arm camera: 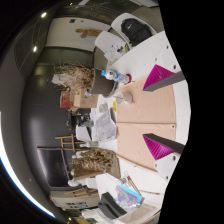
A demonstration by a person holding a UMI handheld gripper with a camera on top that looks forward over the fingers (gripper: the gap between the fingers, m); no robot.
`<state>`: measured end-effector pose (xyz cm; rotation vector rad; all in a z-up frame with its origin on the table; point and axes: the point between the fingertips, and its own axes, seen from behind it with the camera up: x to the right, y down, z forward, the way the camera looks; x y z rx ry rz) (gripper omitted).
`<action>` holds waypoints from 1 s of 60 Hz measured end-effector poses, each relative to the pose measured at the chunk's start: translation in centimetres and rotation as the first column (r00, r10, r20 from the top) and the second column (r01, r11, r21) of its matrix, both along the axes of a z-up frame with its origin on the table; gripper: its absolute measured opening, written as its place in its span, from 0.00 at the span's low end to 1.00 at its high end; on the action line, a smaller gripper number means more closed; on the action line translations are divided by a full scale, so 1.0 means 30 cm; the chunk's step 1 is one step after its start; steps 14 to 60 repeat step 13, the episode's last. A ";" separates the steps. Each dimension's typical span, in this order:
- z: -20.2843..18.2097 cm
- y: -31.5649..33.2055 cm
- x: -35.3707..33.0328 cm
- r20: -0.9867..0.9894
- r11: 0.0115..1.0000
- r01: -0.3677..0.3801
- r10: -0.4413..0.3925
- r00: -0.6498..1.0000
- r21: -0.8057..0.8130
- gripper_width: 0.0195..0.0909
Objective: Pour water
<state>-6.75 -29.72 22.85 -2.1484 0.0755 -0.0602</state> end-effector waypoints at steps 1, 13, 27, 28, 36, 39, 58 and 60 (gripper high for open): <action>-0.002 -0.006 -0.006 0.000 1.000 -0.001 0.001 1.000 -0.003 0.93; -0.022 -0.055 -0.013 0.024 1.000 0.006 -0.005 1.000 -0.030 0.93; -0.022 -0.055 -0.013 0.024 1.000 0.006 -0.005 1.000 -0.030 0.93; -0.022 -0.055 -0.013 0.024 1.000 0.006 -0.005 1.000 -0.030 0.93; -0.022 -0.055 -0.013 0.024 1.000 0.006 -0.005 1.000 -0.030 0.93; -0.022 -0.055 -0.013 0.024 1.000 0.006 -0.005 1.000 -0.030 0.93; -0.022 -0.055 -0.013 0.024 1.000 0.006 -0.005 1.000 -0.030 0.93; -0.022 -0.055 -0.013 0.024 1.000 0.006 -0.005 1.000 -0.030 0.93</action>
